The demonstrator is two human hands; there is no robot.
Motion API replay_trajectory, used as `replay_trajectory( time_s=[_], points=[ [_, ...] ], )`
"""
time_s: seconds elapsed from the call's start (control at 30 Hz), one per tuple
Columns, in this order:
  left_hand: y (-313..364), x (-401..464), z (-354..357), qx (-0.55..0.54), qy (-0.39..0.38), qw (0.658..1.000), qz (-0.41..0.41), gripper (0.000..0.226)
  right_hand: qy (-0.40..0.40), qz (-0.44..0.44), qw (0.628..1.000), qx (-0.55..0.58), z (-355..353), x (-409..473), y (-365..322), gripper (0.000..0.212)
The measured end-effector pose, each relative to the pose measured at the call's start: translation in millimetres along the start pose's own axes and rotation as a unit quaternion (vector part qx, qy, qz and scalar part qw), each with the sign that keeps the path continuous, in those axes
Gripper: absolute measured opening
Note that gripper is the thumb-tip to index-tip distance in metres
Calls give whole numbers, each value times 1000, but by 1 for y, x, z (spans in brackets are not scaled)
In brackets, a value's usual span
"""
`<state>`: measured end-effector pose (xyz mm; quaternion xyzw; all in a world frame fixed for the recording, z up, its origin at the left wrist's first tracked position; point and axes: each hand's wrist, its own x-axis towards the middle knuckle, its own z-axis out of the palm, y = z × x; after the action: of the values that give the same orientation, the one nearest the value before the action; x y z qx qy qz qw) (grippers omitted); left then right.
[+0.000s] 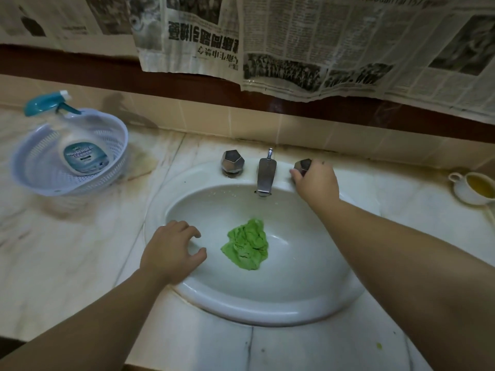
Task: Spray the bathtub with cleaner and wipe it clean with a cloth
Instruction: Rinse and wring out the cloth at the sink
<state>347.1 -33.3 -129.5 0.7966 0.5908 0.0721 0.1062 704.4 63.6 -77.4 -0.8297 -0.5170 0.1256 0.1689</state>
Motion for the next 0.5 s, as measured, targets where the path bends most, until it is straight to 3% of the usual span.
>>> replay_trajectory(
  time_s=[0.47, 0.5],
  points=[
    [-10, 13, -12, 6, -46, 998, 37, 48, -73, -11, 996, -54, -19, 38, -27, 12],
    [-12, 14, -11, 5, -47, 998, 42, 48, -79, 3, 996, -51, -20, 41, -30, 17]
  ],
)
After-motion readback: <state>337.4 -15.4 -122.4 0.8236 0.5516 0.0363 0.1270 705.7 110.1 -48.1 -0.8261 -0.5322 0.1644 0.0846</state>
